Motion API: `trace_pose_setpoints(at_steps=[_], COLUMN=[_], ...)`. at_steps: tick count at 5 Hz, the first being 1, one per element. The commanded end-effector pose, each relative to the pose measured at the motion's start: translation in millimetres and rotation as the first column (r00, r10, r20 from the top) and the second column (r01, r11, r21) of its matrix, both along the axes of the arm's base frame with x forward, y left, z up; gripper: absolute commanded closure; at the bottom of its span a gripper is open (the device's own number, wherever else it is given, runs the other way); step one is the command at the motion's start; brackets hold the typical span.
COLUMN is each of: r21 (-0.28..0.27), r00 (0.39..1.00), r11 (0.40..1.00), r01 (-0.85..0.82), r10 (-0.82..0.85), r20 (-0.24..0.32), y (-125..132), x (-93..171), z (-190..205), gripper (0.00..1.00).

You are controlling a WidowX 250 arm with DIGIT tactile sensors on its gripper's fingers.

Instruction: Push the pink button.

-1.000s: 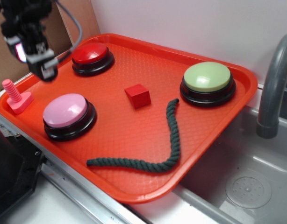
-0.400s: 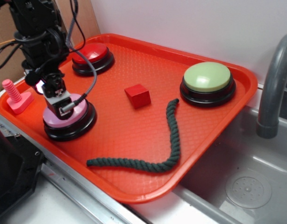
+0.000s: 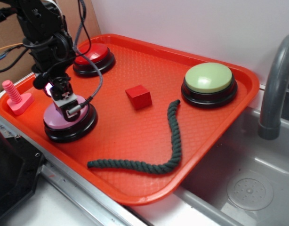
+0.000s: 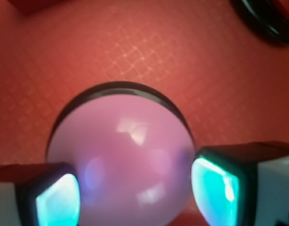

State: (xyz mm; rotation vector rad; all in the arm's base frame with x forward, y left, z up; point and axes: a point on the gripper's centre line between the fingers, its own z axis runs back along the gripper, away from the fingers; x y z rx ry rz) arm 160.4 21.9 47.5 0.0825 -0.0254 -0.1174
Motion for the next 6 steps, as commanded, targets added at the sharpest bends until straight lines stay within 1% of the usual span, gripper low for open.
trace_pose_setpoints(at_steps=[1,2,3,4,5,6], r21=[-0.005,0.013,0.014,0.003,-0.004,-0.025], r00=[0.999,0.999,0.998,0.998,0.999,0.999], r11=[1.0,1.0,1.0,1.0,1.0,1.0], r01=[0.017,0.011,-0.011,-0.021,-0.023,-0.019], r10=[-0.016,-0.011,0.01,0.021,0.023,0.02], r20=[0.029,0.034,0.054,0.06,0.045,0.038], y=[0.6,-0.5,0.4,-0.3,-2.1,-1.5], x=[2.4,2.0,1.6,-3.5,-4.1,-3.2], z=[31.0,74.1,79.2,90.0,98.5,98.1], gripper=[0.0,0.0,0.0,0.0,0.0,0.0])
